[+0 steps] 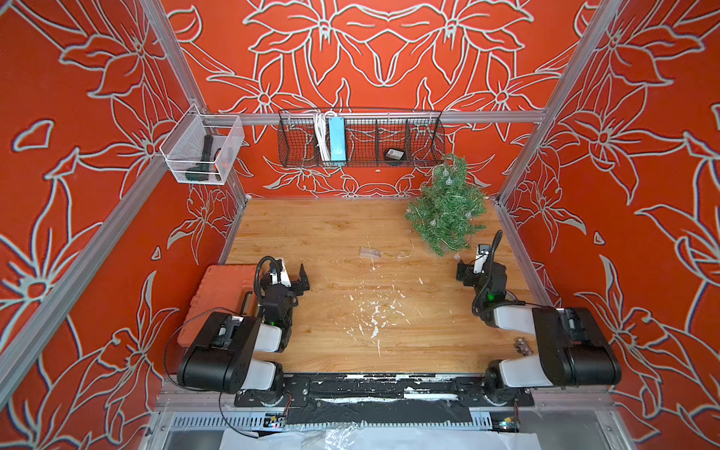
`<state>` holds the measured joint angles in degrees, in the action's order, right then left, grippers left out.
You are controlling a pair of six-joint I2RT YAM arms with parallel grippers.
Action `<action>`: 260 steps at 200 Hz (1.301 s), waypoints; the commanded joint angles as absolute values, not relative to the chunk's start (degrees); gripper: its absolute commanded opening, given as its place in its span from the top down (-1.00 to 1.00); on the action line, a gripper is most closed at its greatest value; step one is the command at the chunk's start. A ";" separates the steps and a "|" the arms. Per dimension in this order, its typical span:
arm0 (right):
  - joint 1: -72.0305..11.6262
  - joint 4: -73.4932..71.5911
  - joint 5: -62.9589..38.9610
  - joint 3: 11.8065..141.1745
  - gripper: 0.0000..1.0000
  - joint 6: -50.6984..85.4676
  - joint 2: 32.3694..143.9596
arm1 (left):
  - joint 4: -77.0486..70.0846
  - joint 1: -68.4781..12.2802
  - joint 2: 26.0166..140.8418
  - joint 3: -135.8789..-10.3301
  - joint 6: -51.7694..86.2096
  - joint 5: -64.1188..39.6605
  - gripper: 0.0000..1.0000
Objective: Remove string lights from the small christmas tree
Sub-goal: Move the christmas tree to the center of the board.
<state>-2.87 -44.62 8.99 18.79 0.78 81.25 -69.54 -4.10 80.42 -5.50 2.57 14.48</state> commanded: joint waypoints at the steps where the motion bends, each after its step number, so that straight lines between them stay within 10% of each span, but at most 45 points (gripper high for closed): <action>1: -2.64 -45.60 8.44 18.45 -0.96 0.10 80.84 | -71.27 -4.31 80.50 -5.63 2.02 14.68 -0.98; 260: -2.11 -44.57 7.59 19.15 -0.96 0.70 81.21 | -71.10 -4.31 80.47 -5.71 2.09 14.68 -0.98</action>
<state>-2.87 -44.60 8.84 18.79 0.78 81.25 -69.54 -4.10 80.42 -5.50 2.57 14.48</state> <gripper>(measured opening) 0.982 0.991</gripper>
